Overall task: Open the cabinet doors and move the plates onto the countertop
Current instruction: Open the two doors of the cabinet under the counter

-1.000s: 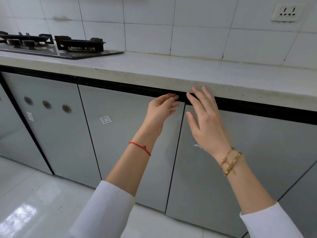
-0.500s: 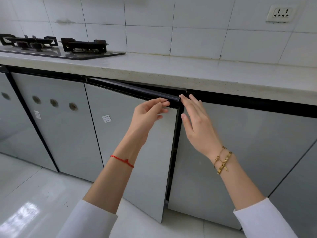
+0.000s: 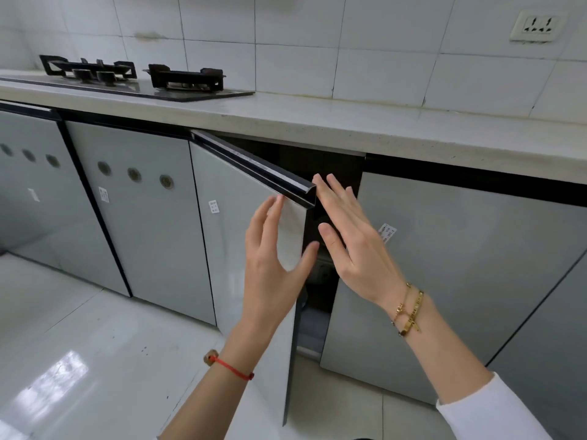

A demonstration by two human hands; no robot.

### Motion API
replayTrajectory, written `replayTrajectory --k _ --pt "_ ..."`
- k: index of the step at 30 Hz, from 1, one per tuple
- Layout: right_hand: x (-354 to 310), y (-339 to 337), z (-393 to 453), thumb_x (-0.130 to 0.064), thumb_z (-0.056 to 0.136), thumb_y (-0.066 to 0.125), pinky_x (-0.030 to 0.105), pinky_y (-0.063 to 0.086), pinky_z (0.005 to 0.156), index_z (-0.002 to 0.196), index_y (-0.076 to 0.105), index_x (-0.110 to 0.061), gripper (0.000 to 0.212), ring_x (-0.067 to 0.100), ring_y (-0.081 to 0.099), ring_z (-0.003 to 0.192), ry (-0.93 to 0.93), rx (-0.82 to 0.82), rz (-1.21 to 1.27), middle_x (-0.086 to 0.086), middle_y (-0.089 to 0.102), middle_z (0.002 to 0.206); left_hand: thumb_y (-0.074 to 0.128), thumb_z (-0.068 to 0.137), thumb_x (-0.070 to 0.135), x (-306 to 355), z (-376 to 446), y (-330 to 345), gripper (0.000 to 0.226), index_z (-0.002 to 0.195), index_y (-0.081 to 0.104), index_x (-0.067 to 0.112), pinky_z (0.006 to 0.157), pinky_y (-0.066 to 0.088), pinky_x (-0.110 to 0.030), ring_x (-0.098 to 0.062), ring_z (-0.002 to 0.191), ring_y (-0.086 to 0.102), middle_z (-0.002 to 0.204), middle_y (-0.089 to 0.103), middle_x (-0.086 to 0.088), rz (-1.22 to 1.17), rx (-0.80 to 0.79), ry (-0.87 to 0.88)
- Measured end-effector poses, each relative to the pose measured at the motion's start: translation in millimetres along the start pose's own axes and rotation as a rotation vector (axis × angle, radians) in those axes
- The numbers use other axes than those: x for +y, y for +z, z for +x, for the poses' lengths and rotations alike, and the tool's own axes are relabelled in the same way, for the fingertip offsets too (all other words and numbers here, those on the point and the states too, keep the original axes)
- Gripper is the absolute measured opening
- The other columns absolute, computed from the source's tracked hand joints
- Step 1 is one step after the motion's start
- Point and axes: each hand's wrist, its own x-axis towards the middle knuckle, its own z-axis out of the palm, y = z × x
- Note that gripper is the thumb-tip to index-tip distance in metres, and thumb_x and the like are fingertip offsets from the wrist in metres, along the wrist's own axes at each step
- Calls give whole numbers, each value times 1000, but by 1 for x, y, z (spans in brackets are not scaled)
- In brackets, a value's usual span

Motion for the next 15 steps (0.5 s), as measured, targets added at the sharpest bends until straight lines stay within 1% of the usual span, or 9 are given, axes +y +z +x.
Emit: replayTrajectory --k 2,4,7,10,11,14,15 --pt "-14 6 0 -13 102 39 34 7 123 153 18 -9 55 10 7 150 -37 -14 10 -3 18 161 70 85 32 -3 -14 -7 81 151 26 18 118 26 -24 -9 145 24 156 28 4 42 -1 7" --pt "-29 13 1 -13 102 40 35 7 123 152 19 -8 55 10 7 150 -75 -25 25 -3 17 161 70 85 28 -7 -21 -19 83 152 23 17 119 25 -28 -8 146 21 158 25 4 67 25 1" --pt "-48 23 4 -15 102 40 29 6 123 152 20 -9 55 8 6 149 -128 -20 53 -6 15 159 68 88 23 -11 -26 -43 77 152 26 16 118 26 -26 -7 145 24 157 29 5 83 63 -6" --pt "-62 34 10 -17 101 39 30 6 123 152 20 -10 55 9 6 150 -177 -31 84 -5 17 160 66 88 16 -12 -31 -68 73 151 29 15 117 27 -25 -7 144 29 155 34 4 65 67 0" --pt "-66 37 13 -17 101 39 30 7 122 152 20 -10 54 9 6 150 -198 -28 98 -6 16 160 66 88 14 -12 -31 -77 72 150 30 15 117 28 -25 -7 143 30 154 36 4 73 72 -2" --pt "-79 50 21 -19 101 42 24 7 121 151 23 -13 54 3 3 148 -261 4 135 -24 5 157 65 88 10 -13 -32 -101 69 149 33 13 116 32 -29 -7 141 35 151 42 3 97 89 -8" --pt "-84 55 25 -19 101 42 23 7 121 151 23 -14 54 2 3 148 -281 10 148 -27 2 156 65 88 8 -14 -33 -109 68 149 34 13 115 33 -30 -7 140 36 150 43 3 106 92 -10"
